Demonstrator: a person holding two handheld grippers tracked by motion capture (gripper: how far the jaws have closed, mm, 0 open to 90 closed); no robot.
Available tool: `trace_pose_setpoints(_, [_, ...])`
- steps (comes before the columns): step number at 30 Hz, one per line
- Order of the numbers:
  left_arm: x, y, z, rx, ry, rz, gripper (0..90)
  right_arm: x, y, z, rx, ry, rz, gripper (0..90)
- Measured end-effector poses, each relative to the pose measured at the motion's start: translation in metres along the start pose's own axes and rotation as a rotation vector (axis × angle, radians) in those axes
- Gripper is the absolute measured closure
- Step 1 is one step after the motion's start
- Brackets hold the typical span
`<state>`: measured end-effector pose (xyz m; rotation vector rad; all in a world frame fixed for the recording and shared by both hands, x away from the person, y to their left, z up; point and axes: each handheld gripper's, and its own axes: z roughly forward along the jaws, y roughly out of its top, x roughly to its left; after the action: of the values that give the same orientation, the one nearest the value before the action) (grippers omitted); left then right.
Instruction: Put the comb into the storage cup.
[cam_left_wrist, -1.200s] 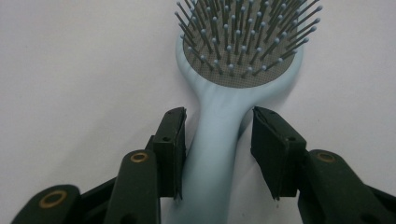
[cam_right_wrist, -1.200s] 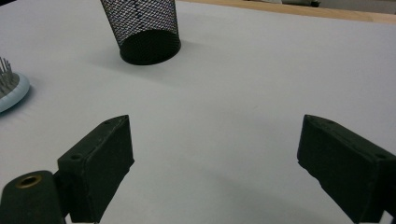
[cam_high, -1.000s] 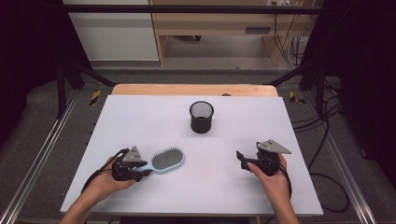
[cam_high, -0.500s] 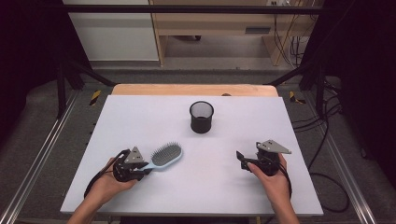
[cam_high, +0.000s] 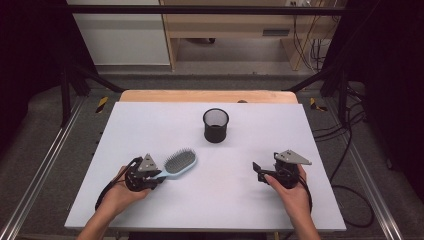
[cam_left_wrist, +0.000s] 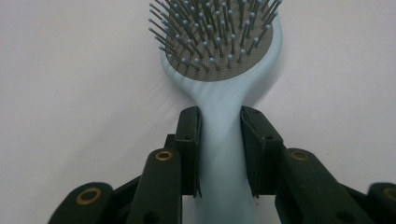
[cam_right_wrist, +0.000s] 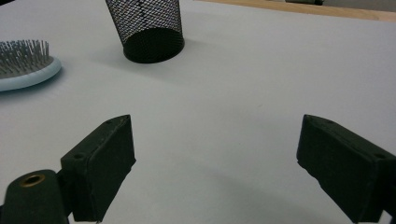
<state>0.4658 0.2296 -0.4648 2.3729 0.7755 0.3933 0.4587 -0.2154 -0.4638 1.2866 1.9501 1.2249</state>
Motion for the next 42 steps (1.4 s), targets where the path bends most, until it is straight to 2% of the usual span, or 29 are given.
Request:
trace_pose_setpoints(20, [0.0041, -0.0005, 0.0028, 0.01, -0.025, -0.035, 67.9, 0.0017, 0.0, 0.0007, 0.009, 0.01, -0.005, 11.3])
trace_pose_setpoints(28, [0.0055, 0.0012, 0.0053, 0.006, -0.043, -0.06, 59.1, 0.0019, -0.0002, 0.0013, 0.015, 0.015, -0.012, 11.0])
trace_pose_setpoints(32, [0.004, 0.0027, 0.0068, 0.008, -0.042, -0.059, 55.8, 0.0021, -0.0003, 0.0014, 0.017, 0.017, -0.014, 11.0])
trace_pose_setpoints(35, [0.003, 0.0026, 0.0068, 0.004, -0.048, -0.063, 60.5, 0.0023, -0.0003, 0.0015, 0.019, 0.018, -0.015, 11.0])
trace_pose_setpoints(42, [-0.0013, 0.0019, 0.0066, -0.003, -0.03, -0.069, 68.6, 0.0032, -0.0004, 0.0021, 0.02, 0.017, -0.015, 10.9])
